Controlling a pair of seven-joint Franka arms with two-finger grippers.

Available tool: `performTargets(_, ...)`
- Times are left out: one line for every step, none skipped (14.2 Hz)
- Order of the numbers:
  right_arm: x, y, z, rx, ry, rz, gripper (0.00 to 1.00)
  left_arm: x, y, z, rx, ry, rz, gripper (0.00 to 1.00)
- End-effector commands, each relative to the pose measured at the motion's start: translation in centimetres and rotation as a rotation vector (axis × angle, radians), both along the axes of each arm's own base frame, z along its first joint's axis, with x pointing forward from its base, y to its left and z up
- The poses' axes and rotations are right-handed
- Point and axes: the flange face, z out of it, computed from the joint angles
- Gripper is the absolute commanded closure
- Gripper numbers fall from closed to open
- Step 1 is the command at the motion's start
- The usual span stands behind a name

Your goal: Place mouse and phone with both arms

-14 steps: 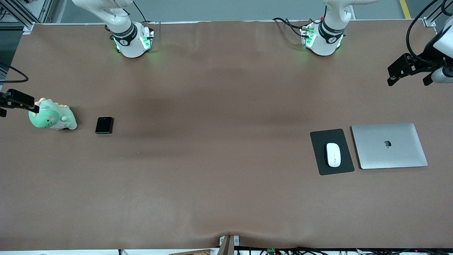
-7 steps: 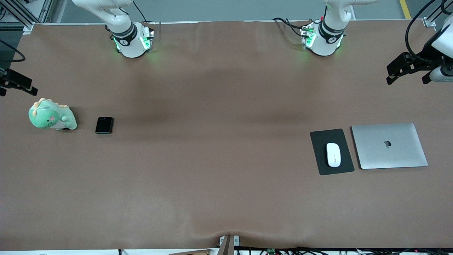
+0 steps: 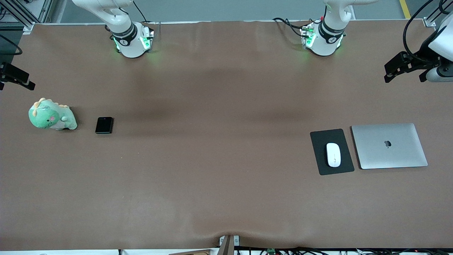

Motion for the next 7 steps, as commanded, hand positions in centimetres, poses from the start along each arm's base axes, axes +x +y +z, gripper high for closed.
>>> performTargets(-0.77, -0.48, 0.04, -0.012, -0.002, -0.017, 0.0, -0.54, -0.6, 0.08, -0.067, 0.016, 0.04, 0.0)
performTargets(-0.8, -0.8, -0.07, -0.019, 0.004, -0.024, 0.0, -0.56, -0.49, 0.13, -0.072, 0.018, 0.051, 0.0)
performTargets(-0.9, -1.03, 0.0, -0.025, 0.005, -0.027, 0.0, -0.5, -0.39, -0.02, -0.071, 0.021, 0.055, 0.0)
performTargets(-0.9, -0.99, -0.35, -0.027, 0.013, -0.026, 0.0, -0.48, -0.22, -0.07, -0.071, 0.026, 0.059, 0.0)
performTargets(-0.97, -1.1, -0.63, -0.029, 0.019, -0.029, 0.0, -0.49, -0.13, -0.08, -0.071, 0.027, 0.064, 0.0)
performTargets(-1.02, -1.11, -0.69, -0.03, 0.021, -0.027, 0.0, -0.28, -0.01, -0.11, -0.068, 0.027, 0.075, 0.0)
performTargets(-1.04, -1.13, -0.71, -0.031, 0.023, -0.027, 0.0, -0.03, 0.06, -0.16, -0.063, 0.026, 0.089, 0.0)
